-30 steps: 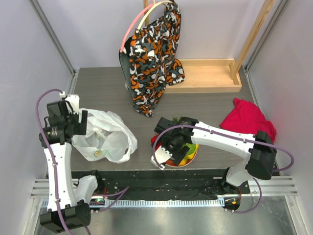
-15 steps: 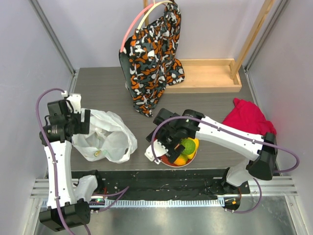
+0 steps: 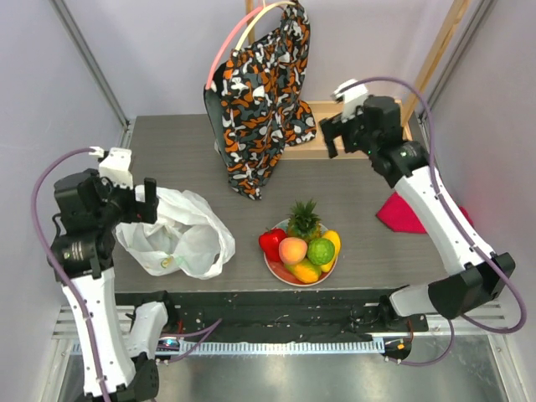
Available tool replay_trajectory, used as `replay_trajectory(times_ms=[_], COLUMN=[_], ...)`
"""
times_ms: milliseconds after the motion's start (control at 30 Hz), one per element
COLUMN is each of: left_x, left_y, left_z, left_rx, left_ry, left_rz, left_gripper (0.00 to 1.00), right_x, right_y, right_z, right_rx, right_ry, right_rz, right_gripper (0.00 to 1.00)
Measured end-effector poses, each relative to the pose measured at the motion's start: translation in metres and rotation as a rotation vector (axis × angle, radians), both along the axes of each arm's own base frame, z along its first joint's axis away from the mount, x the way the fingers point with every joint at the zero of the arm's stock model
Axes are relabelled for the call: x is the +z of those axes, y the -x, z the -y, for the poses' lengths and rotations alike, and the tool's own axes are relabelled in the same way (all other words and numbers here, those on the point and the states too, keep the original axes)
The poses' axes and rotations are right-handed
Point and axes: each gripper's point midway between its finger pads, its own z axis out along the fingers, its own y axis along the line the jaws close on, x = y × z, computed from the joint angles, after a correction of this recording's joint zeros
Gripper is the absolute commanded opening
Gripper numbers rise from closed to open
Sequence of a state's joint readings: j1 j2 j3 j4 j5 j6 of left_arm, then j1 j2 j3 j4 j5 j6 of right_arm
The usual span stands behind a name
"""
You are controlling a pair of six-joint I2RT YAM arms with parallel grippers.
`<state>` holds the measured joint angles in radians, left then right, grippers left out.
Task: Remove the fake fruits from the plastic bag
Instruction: Reset both arms
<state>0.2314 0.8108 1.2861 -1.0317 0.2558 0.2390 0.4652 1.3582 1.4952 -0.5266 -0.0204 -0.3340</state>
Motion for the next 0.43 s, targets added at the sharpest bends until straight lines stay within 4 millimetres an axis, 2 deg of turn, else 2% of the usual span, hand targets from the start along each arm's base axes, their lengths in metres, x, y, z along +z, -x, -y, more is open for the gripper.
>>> replay_trajectory(times_ms=[33,100,167,267,367,433], left_x=[0.012,0.031,0.053,0.073,0.073,0.067], left_y=[0.001,0.004,0.008,0.008,0.006,0.004], left_z=[0.004,0.008,0.011,0.014,0.015,0.011], left_rx=[-0.011,-0.004,0.019,0.049,0.079,0.114], left_ry=[0.011,0.035,0.068,0.124,0.174,0.193], left_rz=[0.035,0.09,0.15,0.208,0.206,0.194], left_gripper=[1.0,1.0,1.0,1.0,1.0,1.0], right_x=[-0.002,-0.013,-0.029,-0.057,-0.091,-0.098], right_y=[-0.015,-0.033,-0.036,-0.025,0.0,0.009], right_z=[0.028,0.071,0.091,0.099,0.107,0.111], right_rx=[-0.132,-0.369,-0.516,-0.6,-0.637,-0.652], right_ry=[-0.034,-0.082,-0.092,-0.08,-0.046,-0.043], right_rz=[-0.022,-0.07,-0.115,-0.168,-0.235,-0.249], right_gripper=[1.0,1.0,1.0,1.0,1.0,1.0])
